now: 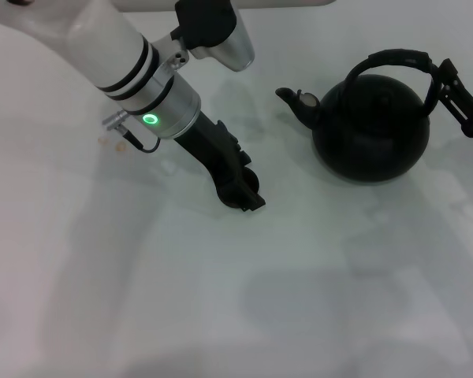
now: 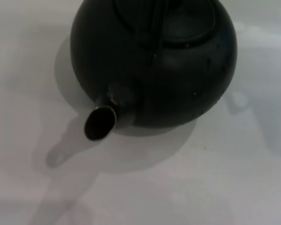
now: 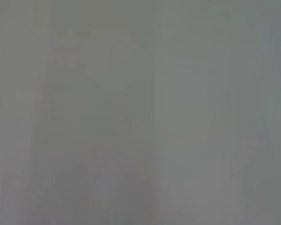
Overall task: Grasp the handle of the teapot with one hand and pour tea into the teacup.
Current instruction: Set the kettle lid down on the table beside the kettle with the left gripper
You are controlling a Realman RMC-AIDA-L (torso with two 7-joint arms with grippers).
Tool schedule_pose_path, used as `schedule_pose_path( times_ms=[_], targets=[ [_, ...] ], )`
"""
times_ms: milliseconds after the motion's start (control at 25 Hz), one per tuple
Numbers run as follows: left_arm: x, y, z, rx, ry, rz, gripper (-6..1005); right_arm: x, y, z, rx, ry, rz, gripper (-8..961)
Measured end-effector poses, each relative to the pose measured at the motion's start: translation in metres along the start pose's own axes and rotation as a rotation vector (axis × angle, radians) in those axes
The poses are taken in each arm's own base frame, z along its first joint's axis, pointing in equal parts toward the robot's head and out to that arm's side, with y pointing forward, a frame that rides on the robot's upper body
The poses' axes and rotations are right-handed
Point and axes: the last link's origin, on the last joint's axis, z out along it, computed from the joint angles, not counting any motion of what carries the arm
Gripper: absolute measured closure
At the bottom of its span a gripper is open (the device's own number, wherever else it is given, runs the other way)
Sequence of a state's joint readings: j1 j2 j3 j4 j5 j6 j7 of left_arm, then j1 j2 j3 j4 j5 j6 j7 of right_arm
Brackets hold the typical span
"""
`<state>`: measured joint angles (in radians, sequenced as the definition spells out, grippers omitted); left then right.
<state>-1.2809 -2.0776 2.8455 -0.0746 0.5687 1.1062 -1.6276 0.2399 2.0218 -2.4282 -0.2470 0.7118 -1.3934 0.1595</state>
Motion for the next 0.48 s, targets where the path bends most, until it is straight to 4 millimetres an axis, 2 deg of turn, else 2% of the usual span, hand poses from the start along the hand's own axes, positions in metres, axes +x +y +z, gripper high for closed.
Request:
schedule_pose_path(
  times_ms=[160,480],
  targets=[
    [0.004,0.0,0.0,0.001,0.011,0.004,150,0.0,0.0,0.0,0.0,0.0,0.0,68],
    [0.021,0.004,0.001,-0.016,0.112,0.077,152,0.0,-0.001,-0.002,0.008,0.0,0.001,69]
  ],
)
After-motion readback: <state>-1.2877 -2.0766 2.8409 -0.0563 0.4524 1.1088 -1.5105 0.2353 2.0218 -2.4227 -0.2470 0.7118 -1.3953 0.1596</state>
